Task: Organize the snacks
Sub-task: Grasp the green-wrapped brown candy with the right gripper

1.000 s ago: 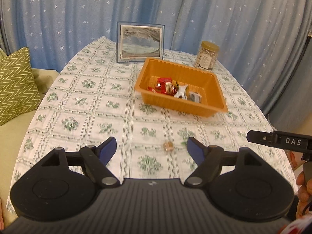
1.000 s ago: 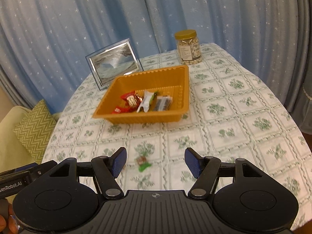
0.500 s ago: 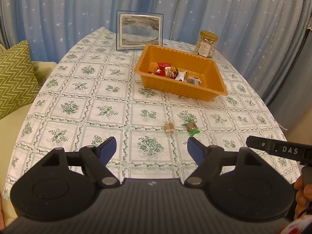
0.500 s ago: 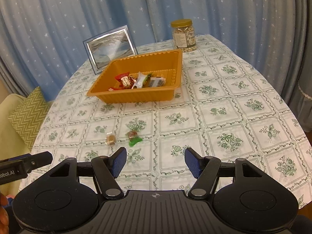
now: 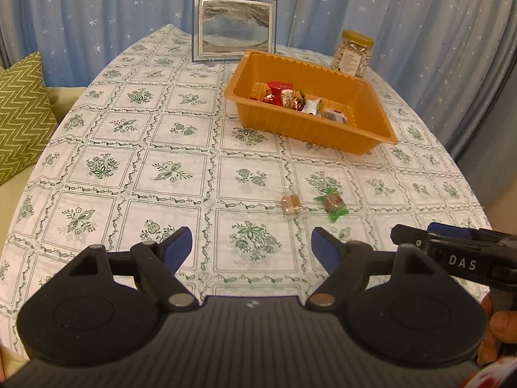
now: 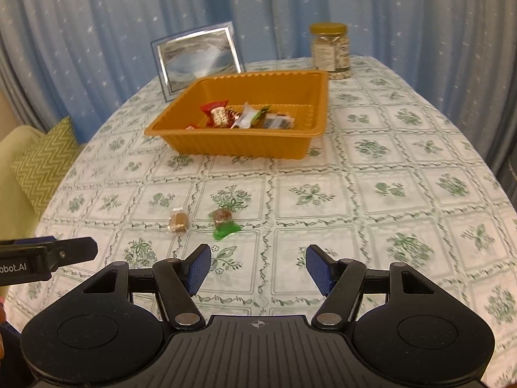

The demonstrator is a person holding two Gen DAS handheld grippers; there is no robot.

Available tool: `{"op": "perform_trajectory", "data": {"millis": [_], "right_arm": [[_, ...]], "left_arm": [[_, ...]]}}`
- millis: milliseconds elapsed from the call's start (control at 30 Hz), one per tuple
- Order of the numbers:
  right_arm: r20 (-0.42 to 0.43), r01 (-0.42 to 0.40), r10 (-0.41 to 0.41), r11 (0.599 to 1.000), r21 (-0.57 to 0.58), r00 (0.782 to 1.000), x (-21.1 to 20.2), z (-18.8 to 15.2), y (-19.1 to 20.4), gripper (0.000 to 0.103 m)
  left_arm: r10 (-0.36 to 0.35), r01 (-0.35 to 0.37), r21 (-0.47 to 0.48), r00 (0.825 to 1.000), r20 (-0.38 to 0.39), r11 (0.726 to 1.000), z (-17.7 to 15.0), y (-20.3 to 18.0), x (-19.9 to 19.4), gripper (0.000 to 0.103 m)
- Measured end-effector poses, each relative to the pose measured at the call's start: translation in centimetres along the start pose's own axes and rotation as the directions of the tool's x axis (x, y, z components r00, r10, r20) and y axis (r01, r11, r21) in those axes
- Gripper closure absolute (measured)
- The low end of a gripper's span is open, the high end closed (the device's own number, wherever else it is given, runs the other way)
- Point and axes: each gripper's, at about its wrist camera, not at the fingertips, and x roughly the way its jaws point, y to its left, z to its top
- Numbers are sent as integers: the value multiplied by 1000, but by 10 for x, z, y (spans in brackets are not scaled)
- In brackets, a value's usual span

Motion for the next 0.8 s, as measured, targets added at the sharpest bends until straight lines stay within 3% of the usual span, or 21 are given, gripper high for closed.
{"op": "perform_trajectory", "data": {"millis": [200, 300, 567, 800], "right_arm": [[-1, -38, 38, 996, -76, 999, 32, 6, 10, 39], [-17, -53, 51, 993, -103, 999, 49, 9, 14, 51], [-38, -68, 62, 982, -175, 997, 86, 15, 25, 61], [-49, -59, 49, 973, -223, 998, 105, 20, 34, 80]], "left_arm": [[14, -14, -2, 1000, -11, 1000, 3, 3, 24, 24], [20, -20, 0, 1000, -11, 1000, 4, 5, 33, 25], [11, -12, -28, 1000, -24, 1000, 4, 10, 50, 30], [5, -6, -32, 1000, -28, 999, 6, 12, 57, 33]]}}
